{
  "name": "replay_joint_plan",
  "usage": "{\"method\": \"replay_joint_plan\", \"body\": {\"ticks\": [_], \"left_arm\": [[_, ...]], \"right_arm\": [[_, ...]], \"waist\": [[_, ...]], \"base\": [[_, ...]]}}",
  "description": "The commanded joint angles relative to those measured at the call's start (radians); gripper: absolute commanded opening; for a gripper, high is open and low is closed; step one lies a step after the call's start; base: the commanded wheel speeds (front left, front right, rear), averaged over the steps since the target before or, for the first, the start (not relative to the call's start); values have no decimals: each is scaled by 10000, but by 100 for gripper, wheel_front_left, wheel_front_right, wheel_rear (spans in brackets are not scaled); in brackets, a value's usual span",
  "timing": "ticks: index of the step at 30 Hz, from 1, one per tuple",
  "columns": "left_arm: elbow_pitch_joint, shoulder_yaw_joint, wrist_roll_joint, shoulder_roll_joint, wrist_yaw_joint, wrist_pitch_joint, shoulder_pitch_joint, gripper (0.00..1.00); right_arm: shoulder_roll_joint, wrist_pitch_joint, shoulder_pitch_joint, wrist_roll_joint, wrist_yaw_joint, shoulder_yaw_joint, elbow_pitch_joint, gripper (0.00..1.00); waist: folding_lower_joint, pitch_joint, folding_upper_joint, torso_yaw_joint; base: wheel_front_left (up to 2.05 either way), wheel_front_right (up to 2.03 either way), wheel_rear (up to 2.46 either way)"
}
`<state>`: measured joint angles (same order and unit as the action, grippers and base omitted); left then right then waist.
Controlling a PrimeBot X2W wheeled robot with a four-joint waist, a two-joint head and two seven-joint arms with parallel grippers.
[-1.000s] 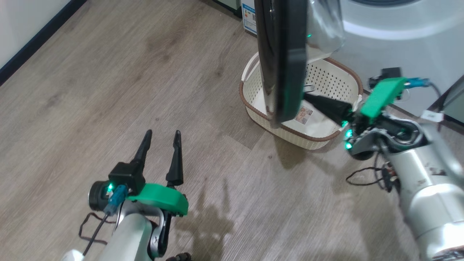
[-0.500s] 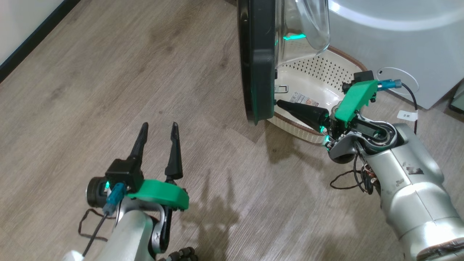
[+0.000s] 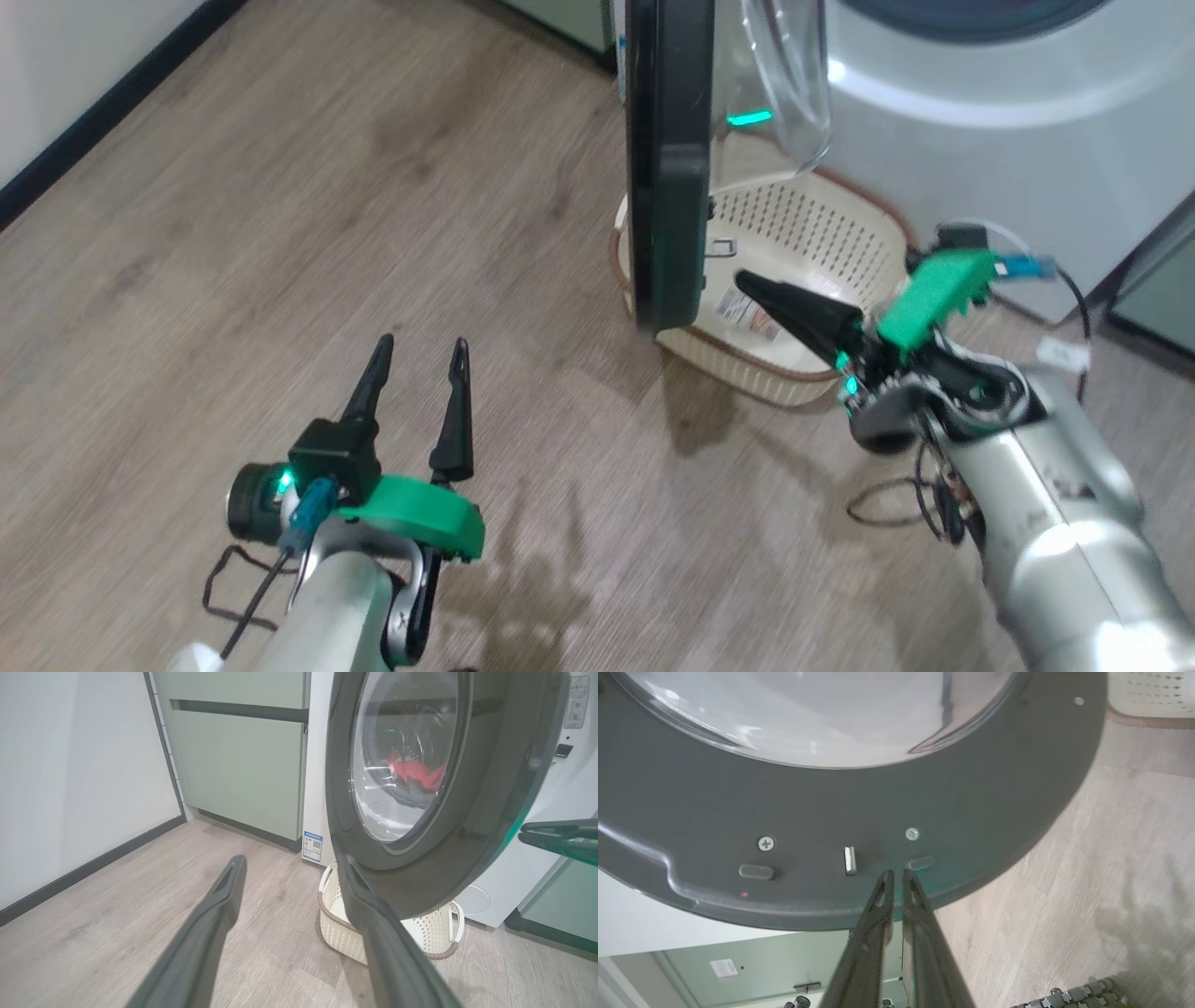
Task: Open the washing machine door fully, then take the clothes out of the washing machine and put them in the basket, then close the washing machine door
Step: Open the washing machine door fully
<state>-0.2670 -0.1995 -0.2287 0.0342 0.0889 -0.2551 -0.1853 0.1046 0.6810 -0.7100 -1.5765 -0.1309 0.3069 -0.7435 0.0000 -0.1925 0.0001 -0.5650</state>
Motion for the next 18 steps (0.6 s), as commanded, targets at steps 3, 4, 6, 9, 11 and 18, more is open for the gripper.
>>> {"method": "replay_joint_plan", "body": {"ticks": [3,4,6,9,11,18], "left_arm": [[-54,736,417,160,-314,-67,-189,100],[-101,913,501,165,-388,-67,-167,100],[-194,1296,642,229,-547,-67,-146,100],[-294,1784,816,365,-804,-67,-73,100],[-376,2040,909,442,-977,-67,13,100],[-426,2729,1135,452,-1282,-67,238,100]], "right_arm": [[34,-323,618,-152,2,-168,634,100],[24,-376,753,-155,2,-200,709,100],[7,-589,999,-165,2,-335,842,100],[-21,-1317,1380,-28,2,-594,1130,100],[-19,-1884,1667,172,2,-679,1364,100],[613,-5185,2399,1821,2,54,2569,100]], "waist": [[0,704,-1,516],[0,826,-1,740],[0,1028,-1,1155],[0,1349,-1,1763],[0,1535,-1,2150],[0,1853,-1,3263]], "base": [[0,0,0],[0,0,0],[0,0,0],[0,0,0],[0,0,0],[0,0,0]]}}
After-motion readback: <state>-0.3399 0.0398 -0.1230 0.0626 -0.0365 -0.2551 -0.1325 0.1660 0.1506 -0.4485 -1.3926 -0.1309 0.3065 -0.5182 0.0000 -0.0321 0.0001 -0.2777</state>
